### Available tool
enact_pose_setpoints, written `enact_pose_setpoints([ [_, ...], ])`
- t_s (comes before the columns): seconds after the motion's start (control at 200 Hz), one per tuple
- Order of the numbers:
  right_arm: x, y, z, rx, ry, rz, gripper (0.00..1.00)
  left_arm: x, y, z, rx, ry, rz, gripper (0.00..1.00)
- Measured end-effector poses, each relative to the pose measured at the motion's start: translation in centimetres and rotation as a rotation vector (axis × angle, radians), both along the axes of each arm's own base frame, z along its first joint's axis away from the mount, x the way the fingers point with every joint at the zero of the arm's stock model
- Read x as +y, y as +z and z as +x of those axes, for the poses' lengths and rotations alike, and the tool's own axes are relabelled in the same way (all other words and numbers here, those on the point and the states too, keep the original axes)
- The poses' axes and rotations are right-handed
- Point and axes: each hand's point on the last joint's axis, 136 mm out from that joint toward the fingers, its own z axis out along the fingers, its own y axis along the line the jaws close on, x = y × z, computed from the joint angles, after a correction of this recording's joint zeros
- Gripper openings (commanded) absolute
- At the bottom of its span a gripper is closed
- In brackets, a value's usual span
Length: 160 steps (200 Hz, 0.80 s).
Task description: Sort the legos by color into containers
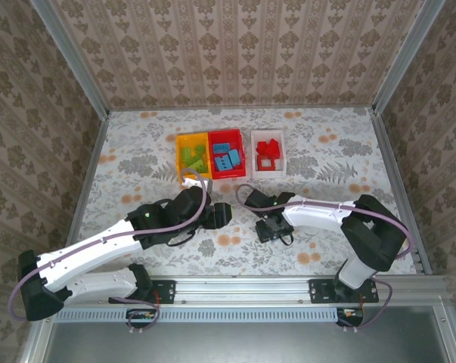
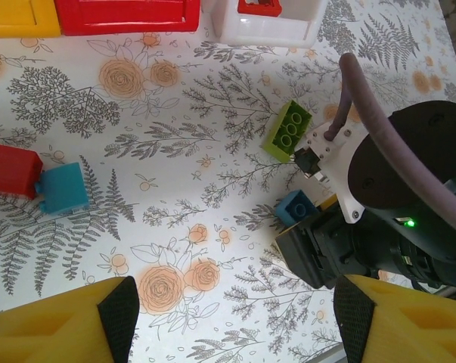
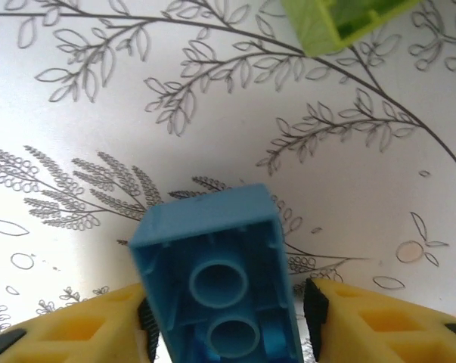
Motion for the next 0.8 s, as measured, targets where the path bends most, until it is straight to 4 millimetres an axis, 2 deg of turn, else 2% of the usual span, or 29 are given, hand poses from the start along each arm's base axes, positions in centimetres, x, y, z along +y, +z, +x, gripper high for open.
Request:
enact_pose_setpoints([
  [0.085,0.2,0.0,0.2,-0.006,0.007,0.009,0.33,0.1,0.1,0.1,-0.006,0.007,0.002,0.71],
  [0.135,0.3,0.1,0.3,-0.009,0.004,0.012,0.28,0.2,0.1,0.2,-0.009,0.011,0.003,0.71],
  [0.235,0.7,0.5,0.7,-0.024,0.004,0.026,0.26,0.6,0.2,0.4,-0.018,0.031,0.010,0.70],
  [0.335,2.1,2.3,2.1,-0.068,0.003,0.072,0.26,1.5,0.5,0.7,-0.040,0.066,0.017,0.70],
  [0.455,5.6,7.1,6.4,-0.171,-0.024,0.218,0.25,2.8,1.3,1.9,-0.068,0.127,0.018,0.71],
  [0.575,8.2,11.9,12.2,-0.293,-0.076,0.337,0.24,4.0,3.0,4.0,-0.095,0.200,0.009,0.71],
  [0.67,9.8,13.3,16.1,-0.342,-0.105,0.383,0.24,4.6,4.4,5.9,-0.119,0.243,0.002,0.70],
  [0.8,11.7,13.1,20.7,-0.366,-0.123,0.390,0.25,5.2,5.2,8.3,-0.132,0.282,0.001,0.70],
])
